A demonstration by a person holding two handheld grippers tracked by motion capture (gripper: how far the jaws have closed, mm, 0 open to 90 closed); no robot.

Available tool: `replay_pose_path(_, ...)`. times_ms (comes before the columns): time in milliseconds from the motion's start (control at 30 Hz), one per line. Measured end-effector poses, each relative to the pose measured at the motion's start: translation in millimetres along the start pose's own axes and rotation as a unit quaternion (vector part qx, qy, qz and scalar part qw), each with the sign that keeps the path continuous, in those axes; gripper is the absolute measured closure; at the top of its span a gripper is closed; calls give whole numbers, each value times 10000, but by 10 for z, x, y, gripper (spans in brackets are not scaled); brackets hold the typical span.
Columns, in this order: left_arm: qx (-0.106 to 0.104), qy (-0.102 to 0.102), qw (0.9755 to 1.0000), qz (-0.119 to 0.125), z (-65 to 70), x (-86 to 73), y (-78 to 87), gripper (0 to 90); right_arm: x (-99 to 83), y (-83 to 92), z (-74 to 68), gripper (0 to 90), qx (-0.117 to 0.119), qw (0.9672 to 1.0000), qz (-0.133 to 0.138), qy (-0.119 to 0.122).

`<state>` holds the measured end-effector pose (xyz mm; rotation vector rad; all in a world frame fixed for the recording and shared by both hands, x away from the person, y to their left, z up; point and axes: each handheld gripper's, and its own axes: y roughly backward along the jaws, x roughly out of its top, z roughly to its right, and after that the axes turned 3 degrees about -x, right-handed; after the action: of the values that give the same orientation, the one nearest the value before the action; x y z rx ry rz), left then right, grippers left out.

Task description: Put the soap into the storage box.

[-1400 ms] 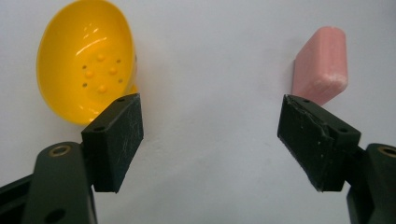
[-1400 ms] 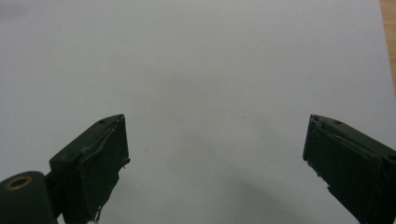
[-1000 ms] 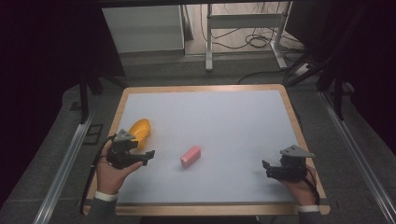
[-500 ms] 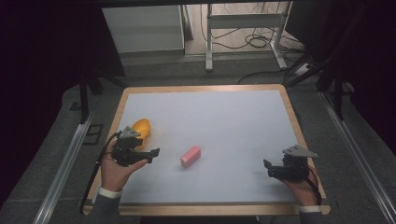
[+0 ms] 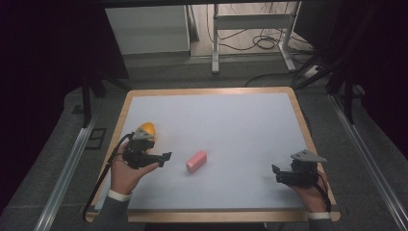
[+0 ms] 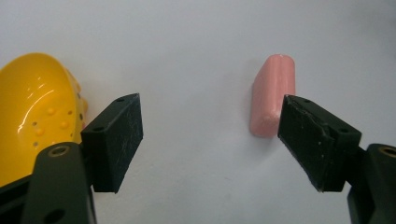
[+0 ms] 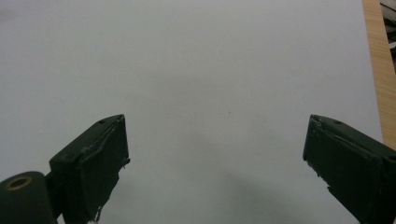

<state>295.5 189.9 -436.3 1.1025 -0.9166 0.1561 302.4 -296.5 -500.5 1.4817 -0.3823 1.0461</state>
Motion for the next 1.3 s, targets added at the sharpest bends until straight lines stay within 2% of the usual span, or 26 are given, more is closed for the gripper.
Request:
replay_pose_path(167, -71, -93, 9999, -82, 53, 93, -96, 226, -8, -13, 1, 64, -21, 10000, -17, 42)
replay_pose_path(367, -110, -147, 9997, -127, 92, 151, -144, 226, -8, -9, -1, 64, -27, 10000, -26, 67)
replay_pose_path(467, -66, -184, 9997, -165, 106, 162, -161, 226, -11, -12, 0, 64, -27, 10000, -35, 72)
replay_pose_path(733, -160, -302, 9991, -242, 201, 236, -260, 231, -12, -17, -7, 65, -32, 10000, -34, 59)
replay_pose_path(1133, -294, -570, 9967, -494, 383, 381, -475, 236, -19, -25, -9, 64, -52, 9999, -66, 71)
replay_pose_path(1300, -342, -605, 9961, -538, 416, 402, -524, 236, -24, -28, -4, 65, -76, 9999, -74, 71)
